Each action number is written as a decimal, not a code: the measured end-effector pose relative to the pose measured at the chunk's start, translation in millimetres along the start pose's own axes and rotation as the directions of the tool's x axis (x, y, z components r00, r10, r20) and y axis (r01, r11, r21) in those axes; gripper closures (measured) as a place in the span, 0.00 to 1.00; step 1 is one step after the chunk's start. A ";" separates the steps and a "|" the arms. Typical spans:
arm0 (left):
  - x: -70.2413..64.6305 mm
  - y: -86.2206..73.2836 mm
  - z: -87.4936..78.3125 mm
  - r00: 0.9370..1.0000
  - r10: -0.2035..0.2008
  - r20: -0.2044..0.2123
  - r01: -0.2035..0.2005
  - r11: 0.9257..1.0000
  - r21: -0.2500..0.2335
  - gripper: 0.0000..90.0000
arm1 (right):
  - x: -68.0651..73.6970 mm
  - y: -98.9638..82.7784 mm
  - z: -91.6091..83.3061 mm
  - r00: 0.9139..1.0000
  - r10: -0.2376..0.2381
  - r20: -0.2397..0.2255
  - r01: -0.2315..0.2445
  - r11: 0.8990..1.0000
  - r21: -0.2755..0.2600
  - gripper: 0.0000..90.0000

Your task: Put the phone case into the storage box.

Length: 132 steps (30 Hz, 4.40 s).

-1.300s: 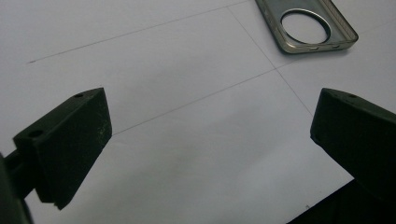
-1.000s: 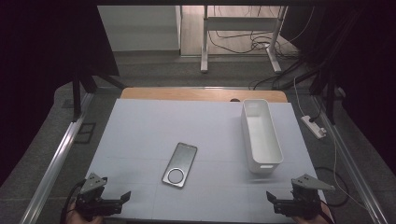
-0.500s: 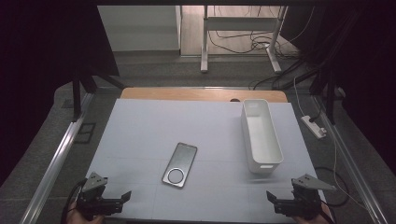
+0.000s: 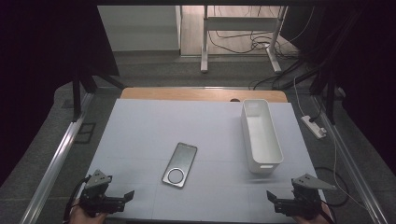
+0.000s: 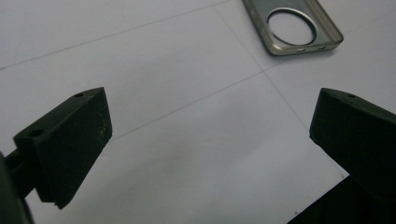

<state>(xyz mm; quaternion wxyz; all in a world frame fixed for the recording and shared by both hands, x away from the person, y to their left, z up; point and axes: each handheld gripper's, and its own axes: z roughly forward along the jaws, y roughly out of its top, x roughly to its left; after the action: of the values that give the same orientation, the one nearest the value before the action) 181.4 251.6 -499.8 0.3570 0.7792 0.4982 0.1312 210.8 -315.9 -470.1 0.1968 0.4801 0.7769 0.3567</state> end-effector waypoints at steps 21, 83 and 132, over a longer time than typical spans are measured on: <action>1.0 21.7 14.9 0.997 0.021 0.079 -0.021 1.000 0.002 0.00 | 0.4 0.7 0.9 1.000 -0.007 -0.010 0.007 1.000 0.002 0.00; -27.0 117.8 95.8 0.964 0.205 0.170 -0.226 0.967 0.118 0.00 | 0.5 1.0 2.5 0.999 -0.019 -0.027 0.019 1.000 0.014 0.01; -38.5 114.2 123.9 0.957 0.217 0.195 -0.252 0.951 0.179 0.99 | 1.0 1.3 3.6 0.999 -0.023 -0.025 0.024 0.999 0.026 0.02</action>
<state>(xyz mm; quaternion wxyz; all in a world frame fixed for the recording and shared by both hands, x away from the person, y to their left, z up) 310.8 137.0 -503.6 0.2998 0.8735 0.3798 0.0533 213.5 -313.4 -471.5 0.1854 0.4689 0.7894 0.3501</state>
